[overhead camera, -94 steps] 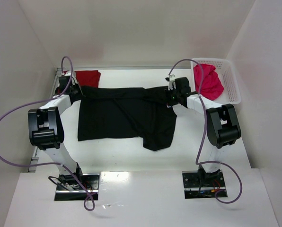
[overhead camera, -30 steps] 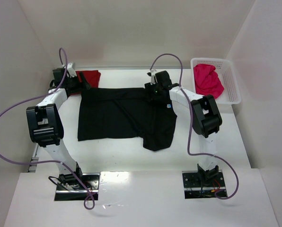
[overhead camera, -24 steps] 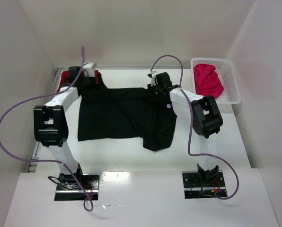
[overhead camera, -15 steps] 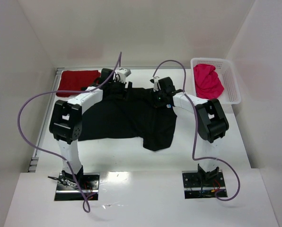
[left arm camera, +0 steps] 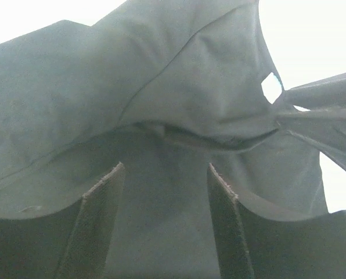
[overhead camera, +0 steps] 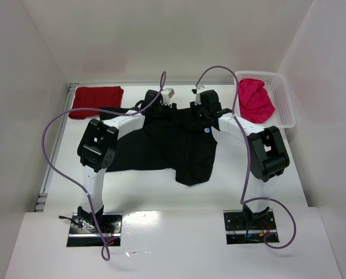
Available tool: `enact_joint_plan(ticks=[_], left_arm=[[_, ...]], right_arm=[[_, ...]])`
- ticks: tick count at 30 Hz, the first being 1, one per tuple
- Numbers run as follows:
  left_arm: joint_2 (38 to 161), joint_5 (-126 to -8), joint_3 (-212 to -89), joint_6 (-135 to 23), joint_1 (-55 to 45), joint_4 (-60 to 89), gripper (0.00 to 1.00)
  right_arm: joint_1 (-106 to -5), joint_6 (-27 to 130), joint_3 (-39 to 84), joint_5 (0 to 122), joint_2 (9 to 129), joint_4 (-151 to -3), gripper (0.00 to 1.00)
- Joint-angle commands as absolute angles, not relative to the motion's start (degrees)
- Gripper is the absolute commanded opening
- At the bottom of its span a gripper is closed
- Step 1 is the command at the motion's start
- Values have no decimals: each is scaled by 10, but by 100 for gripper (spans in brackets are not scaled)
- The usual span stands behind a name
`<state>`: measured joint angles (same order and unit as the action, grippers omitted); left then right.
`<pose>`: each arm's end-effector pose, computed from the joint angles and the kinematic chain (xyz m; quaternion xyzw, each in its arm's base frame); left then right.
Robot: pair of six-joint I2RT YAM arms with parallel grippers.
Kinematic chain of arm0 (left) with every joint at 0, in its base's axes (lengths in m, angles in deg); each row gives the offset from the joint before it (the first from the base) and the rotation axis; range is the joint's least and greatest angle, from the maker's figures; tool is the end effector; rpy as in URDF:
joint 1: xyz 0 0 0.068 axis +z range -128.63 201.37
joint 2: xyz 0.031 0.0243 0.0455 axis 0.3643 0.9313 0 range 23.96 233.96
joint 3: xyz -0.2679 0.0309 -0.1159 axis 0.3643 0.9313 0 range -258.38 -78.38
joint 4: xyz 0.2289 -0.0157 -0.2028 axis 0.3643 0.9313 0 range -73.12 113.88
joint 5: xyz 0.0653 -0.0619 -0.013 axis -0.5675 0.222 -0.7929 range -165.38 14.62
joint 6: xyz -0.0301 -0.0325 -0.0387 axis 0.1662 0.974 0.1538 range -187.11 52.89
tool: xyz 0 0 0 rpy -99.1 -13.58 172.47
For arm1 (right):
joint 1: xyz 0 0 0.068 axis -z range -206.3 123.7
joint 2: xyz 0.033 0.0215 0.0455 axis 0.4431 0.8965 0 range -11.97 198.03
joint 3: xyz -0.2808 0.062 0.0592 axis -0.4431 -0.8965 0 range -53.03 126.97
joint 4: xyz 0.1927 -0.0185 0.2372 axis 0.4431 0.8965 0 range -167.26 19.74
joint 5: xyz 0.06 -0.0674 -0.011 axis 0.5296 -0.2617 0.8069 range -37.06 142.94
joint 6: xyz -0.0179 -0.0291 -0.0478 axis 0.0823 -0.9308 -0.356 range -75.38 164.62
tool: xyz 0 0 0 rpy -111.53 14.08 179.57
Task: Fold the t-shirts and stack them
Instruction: Fold the flattened tshirt in 1/3 of the way
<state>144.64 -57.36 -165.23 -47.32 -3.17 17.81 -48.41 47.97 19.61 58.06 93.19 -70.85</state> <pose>0.4820 -0.2345 0.1807 0.1088 0.8714 -0.3013 0.3716 0.4285 0.1782 0.2094 -0.1659 0.8863 0.1342 0.4111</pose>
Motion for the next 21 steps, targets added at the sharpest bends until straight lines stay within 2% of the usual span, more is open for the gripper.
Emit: enact_joint_plan(ticks=[1, 4, 8, 12, 21], left_arm=[[1462, -603, -1696, -436, -47, 146, 66], [1462, -615, -1696, -436, -47, 151, 64], [1473, -635, -1691, -423, -47, 146, 61], [1488, -662, -1710, -410, -53, 161, 55], [1495, -655, -1710, -410, -58, 166, 54]], right_arm=[[-468, 498, 210, 513, 950, -728, 29], [-462, 512, 235, 513, 974, -728, 23], [-456, 512, 271, 513, 1021, -722, 21], [-456, 517, 325, 500, 1052, -716, 21], [-456, 523, 416, 494, 1120, -673, 18]])
